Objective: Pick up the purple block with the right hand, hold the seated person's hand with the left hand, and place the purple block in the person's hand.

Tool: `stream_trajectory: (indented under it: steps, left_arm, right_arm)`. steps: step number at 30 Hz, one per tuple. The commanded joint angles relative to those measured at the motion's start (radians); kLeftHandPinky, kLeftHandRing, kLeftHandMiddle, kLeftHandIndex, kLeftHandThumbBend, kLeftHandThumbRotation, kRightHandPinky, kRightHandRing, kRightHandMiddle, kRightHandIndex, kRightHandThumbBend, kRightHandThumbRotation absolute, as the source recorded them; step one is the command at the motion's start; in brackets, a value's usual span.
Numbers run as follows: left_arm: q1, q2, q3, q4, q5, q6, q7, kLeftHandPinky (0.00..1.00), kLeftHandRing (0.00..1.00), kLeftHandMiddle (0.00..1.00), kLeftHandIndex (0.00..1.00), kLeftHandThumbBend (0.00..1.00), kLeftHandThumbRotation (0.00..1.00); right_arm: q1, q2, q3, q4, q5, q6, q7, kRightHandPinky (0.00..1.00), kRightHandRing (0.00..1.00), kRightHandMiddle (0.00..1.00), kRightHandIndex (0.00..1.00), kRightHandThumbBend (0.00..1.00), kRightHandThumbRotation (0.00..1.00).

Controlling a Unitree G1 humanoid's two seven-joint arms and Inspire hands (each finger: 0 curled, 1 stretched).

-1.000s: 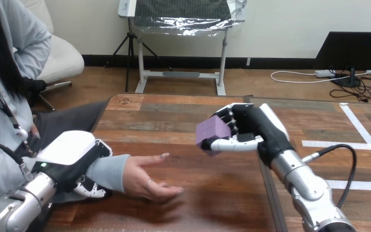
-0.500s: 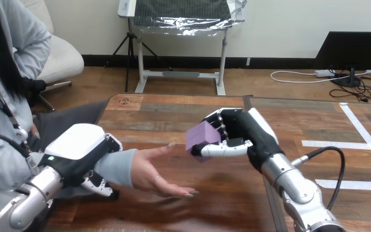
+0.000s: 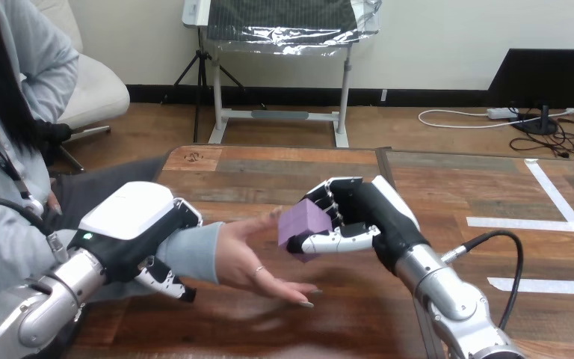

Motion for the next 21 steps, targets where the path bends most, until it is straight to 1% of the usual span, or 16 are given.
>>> stream_trajectory:
  steps: [1,9,14,21]
  left_arm:
    - [-0.053,0.006,0.068,-0.149,-0.041,-0.007,0.011,0.21,0.25,0.31,0.3,0.91,0.0]
    - [-0.041,0.008,0.086,-0.202,-0.049,0.009,-0.013,0.2,0.25,0.3,0.3,0.91,0.0]
    - [-0.036,0.007,0.096,-0.223,-0.051,0.018,-0.031,0.21,0.25,0.31,0.3,0.91,0.0]
    - [-0.033,-0.001,0.107,-0.233,-0.051,0.019,-0.036,0.22,0.25,0.31,0.31,0.9,0.0]
  right_arm:
    - [-0.02,0.018,0.014,-0.021,-0.014,-0.01,-0.033,0.45,0.48,0.52,0.48,0.8,0.0]
    - [-0.004,0.035,0.032,-0.024,-0.034,-0.028,-0.046,0.42,0.45,0.51,0.48,0.81,0.0]
    - [0.003,0.045,0.04,-0.027,-0.038,-0.022,-0.046,0.42,0.45,0.5,0.48,0.81,0.0]
    - [0.017,0.061,0.052,-0.037,-0.042,-0.015,-0.046,0.42,0.45,0.5,0.48,0.81,0.0]
